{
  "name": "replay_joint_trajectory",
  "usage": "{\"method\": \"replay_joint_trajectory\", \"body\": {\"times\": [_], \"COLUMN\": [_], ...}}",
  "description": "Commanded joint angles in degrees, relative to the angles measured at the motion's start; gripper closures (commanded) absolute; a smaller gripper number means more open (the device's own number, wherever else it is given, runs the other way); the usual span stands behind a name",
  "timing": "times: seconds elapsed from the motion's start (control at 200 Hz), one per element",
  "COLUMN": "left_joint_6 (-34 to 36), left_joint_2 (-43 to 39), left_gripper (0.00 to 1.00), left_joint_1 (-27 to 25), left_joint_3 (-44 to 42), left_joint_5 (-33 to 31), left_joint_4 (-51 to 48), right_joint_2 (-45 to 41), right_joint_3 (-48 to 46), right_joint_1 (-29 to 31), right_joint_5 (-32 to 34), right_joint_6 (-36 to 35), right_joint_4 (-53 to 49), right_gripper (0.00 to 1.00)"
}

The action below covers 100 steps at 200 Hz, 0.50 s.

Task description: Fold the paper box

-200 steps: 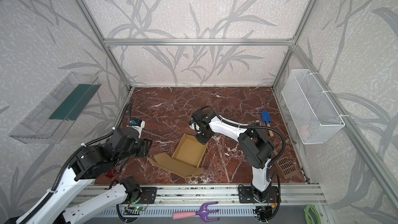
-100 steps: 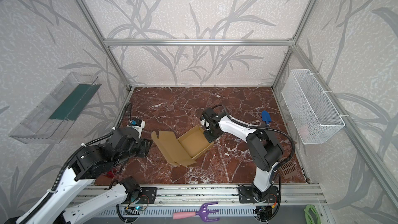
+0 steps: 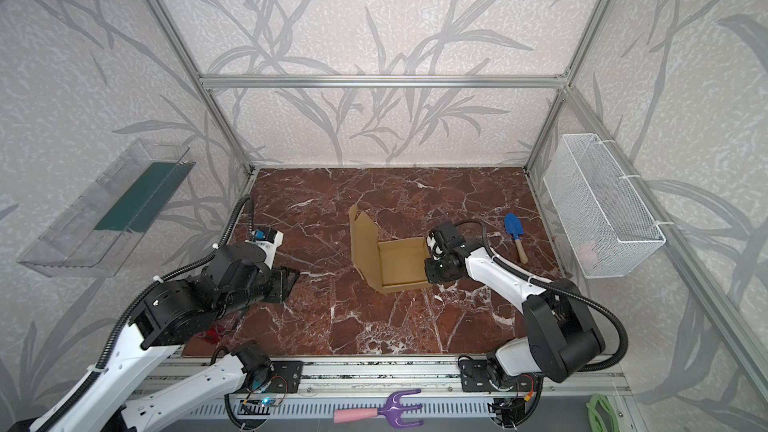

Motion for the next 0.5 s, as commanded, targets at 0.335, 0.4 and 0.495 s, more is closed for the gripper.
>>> {"method": "replay_joint_trajectory", "body": {"times": [0.335, 0.4, 0.495], "left_joint_6": [-0.95, -1.15, -1.55], "left_joint_2": [-1.3, -1.52, -1.78], "left_gripper": [0.56, 0.56, 0.56], "left_joint_1": [0.31, 0.3, 0.32], "left_joint_3": [-2.16, -2.65, -4.0], "left_joint_5": [2.75, 2.45, 2.55], "left_joint_4": [3.73, 4.35, 5.58], "right_joint_2": [-8.91, -8.74, -6.93], "right_joint_3": [-10.57, -10.46, -9.84], "right_joint_1": [13.11, 18.15, 23.79], "right_joint_5": [-10.41, -8.06, -5.02], "right_joint_6": [20.28, 23.15, 26.41], "right_joint_4": [20.51, 23.73, 28.48], "right_gripper": [0.73, 0.71, 0.69]}}
